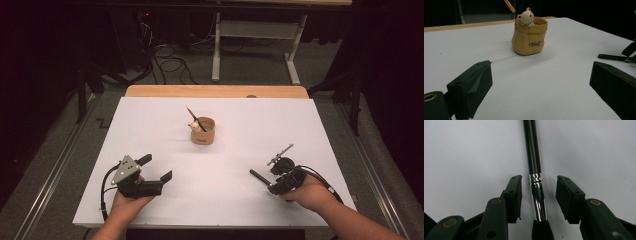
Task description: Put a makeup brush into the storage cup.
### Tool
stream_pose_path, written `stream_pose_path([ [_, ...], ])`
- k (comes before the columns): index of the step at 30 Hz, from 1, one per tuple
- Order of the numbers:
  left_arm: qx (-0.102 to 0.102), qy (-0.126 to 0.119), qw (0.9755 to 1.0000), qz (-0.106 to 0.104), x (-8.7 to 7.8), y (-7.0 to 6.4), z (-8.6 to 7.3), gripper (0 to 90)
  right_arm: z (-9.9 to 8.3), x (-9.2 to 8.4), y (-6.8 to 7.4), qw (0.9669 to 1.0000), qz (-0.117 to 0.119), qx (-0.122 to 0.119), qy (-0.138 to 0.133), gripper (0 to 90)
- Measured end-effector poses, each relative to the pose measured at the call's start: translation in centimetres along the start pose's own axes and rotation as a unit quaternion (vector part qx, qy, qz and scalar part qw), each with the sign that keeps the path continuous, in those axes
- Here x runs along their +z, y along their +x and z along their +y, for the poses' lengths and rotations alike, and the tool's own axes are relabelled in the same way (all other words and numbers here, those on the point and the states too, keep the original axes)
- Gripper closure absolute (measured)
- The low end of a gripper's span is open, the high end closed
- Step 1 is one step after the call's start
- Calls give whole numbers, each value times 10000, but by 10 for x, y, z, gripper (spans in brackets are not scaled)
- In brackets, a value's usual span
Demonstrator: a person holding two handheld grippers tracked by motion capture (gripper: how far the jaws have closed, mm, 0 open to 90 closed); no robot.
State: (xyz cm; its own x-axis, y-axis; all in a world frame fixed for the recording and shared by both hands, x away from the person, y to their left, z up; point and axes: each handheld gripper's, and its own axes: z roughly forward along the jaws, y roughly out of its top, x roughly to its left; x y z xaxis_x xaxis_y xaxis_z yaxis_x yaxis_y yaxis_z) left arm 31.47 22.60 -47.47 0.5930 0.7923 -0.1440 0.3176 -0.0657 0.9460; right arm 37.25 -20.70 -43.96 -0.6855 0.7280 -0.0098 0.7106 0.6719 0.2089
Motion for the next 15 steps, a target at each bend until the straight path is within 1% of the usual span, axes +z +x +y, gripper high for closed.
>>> stream_pose_path([
  [1, 0, 1, 10000, 4, 0, 0, 0, 53, 0, 0, 0, 10000, -2, -8, 4, 580],
  [2, -42, -33, 10000, 4, 0, 0, 0, 53, 1, 0, 0, 10000, -6, -6, 17, 595],
  [3, -48, -36, 10000, 2, 0, 0, 0, 53, 1, 0, 0, 10000, -10, -76, 19, 605],
  [5, -59, -38, 10000, 0, 0, 0, 0, 53, 2, 0, 1, 10000, 45, -79, 23, 607],
  [9, -66, -45, 10000, 1, 0, 0, 0, 53, 3, 1, 2, 9999, 1, -121, 6, 631],
  [10, -66, -44, 10000, -1, 0, 0, 0, 52, 3, 1, 2, 9999, -12, -165, 24, 635],
  [15, -69, -45, 10000, -2, 0, 0, 0, 52, 3, 2, 2, 9998, -22, -182, 86, 647],
])
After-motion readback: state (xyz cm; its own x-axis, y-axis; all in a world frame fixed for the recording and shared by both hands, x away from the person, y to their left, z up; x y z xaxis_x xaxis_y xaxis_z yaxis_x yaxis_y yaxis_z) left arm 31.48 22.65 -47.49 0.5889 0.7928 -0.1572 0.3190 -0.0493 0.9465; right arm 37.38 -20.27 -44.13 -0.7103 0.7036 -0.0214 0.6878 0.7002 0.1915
